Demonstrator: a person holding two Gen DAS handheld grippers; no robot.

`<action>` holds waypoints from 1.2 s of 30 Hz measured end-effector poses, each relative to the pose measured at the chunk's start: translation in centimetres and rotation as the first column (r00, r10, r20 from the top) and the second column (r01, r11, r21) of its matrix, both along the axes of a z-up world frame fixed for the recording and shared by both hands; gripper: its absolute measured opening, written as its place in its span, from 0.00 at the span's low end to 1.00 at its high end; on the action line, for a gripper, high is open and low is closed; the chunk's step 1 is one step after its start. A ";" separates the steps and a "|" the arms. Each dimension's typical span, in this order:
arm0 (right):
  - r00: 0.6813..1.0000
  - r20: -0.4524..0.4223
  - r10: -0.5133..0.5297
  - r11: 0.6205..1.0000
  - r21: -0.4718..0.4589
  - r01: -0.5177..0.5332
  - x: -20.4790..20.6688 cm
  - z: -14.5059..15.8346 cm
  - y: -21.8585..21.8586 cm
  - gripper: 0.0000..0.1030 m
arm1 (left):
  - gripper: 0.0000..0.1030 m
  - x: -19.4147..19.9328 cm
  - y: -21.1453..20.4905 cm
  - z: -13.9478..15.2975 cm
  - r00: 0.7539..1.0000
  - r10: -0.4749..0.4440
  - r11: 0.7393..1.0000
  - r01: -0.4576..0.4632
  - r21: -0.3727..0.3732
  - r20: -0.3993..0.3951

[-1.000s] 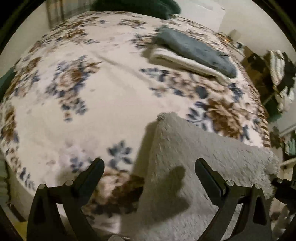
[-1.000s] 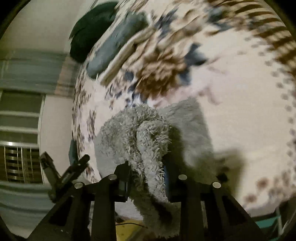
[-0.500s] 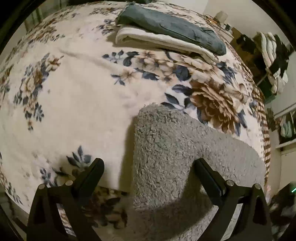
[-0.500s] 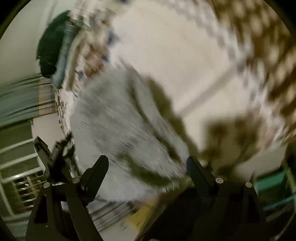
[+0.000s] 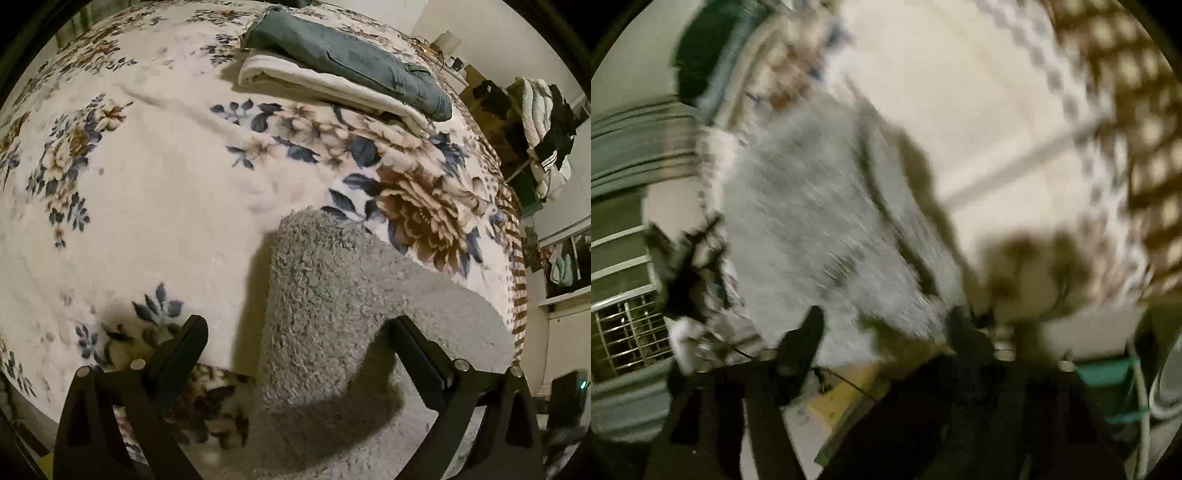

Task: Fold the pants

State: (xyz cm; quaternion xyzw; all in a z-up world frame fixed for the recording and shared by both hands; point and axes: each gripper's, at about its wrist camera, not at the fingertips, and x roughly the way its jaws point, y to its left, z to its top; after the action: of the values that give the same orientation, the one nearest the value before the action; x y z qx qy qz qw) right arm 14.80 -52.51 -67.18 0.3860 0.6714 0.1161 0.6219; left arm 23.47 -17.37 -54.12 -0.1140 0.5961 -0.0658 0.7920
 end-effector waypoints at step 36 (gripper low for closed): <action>0.903 -0.092 -0.420 0.902 0.064 0.426 -5.5 -5.1 -2.0 0.60 | 0.99 3.8 -25.2 -2.1 0.814 -0.551 0.828 0.561 0.004 -0.183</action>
State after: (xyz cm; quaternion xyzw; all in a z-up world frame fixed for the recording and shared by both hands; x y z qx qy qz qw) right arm 9.31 -54.50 -72.26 0.5521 0.5892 -0.0089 0.5898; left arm 27.22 -42.56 -56.23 0.0826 0.6717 -0.2668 0.6861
